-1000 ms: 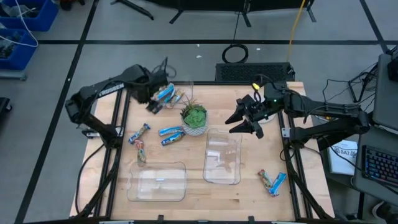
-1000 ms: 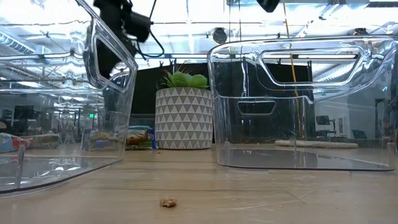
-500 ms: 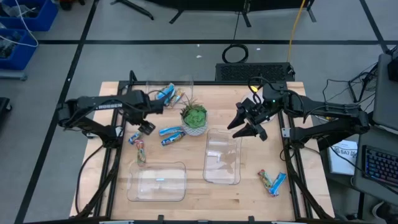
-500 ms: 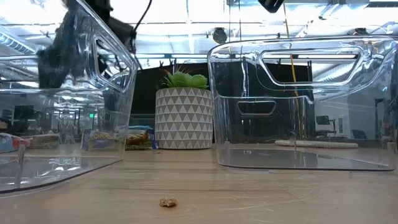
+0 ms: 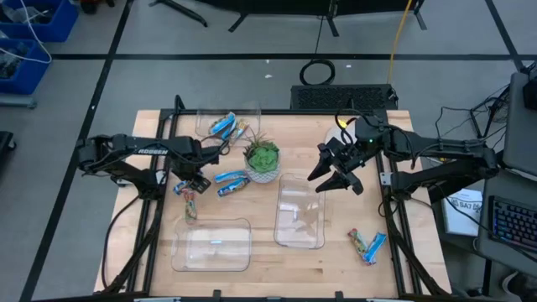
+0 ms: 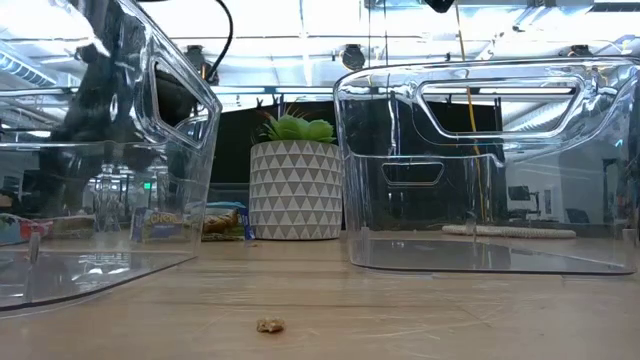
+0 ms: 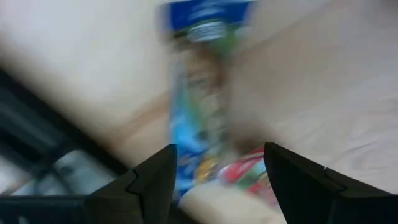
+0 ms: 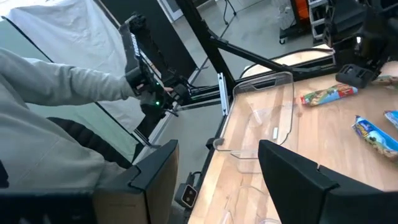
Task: Pick and place Granola Bars by type
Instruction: Put the top left blue granola bar into the middle transparent bin
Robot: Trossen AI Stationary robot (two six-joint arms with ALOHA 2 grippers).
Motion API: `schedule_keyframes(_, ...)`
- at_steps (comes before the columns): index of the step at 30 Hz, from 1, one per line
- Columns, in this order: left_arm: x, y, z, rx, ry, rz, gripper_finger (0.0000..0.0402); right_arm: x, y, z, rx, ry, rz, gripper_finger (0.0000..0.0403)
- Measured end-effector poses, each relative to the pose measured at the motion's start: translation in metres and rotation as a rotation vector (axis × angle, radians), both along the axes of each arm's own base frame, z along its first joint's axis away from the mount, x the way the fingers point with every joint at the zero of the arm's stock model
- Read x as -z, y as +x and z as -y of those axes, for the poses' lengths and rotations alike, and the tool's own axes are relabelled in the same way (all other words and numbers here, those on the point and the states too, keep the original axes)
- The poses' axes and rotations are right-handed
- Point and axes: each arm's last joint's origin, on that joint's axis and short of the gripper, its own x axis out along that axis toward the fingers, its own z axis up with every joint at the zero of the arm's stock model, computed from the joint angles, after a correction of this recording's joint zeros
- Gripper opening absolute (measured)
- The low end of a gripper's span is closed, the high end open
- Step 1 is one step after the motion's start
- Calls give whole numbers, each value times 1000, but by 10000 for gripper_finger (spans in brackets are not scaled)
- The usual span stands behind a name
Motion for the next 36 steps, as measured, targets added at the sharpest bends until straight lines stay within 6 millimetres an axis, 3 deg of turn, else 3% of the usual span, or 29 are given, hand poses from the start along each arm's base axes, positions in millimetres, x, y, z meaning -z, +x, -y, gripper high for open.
schedule_keyframes(6, 10, -7, -1, 33, 58, -37, 244, -1, 1, -4, -10, 16, 3, 212)
schedule_keyframes(10, 21, -13, -2, 35, 11, -4, 217, -7, 2, -6, -19, 13, 67, 212)
schedule_keyframes(13, 25, -16, -3, -8, -31, 14, 164, -14, 3, -7, -21, 27, 128, 212)
schedule_keyframes(18, 12, -3, -10, -17, -30, 83, 28, -18, 3, -6, 22, 18, 175, 212)
schedule_keyframes(21, -9, 14, -17, -4, 13, 163, 25, -18, 4, -5, 36, 15, 175, 208)
schedule_keyframes(25, -52, 41, -25, 22, 85, 303, 23, -18, 4, -4, 81, 6, 175, 204)
schedule_keyframes(33, -166, 83, -20, 177, 293, 663, 23, -27, 5, 13, 350, -49, 277, 212)
schedule_keyframes(36, -210, 95, -15, 232, 406, 870, 15, -30, 10, 18, 424, -82, 342, 216)
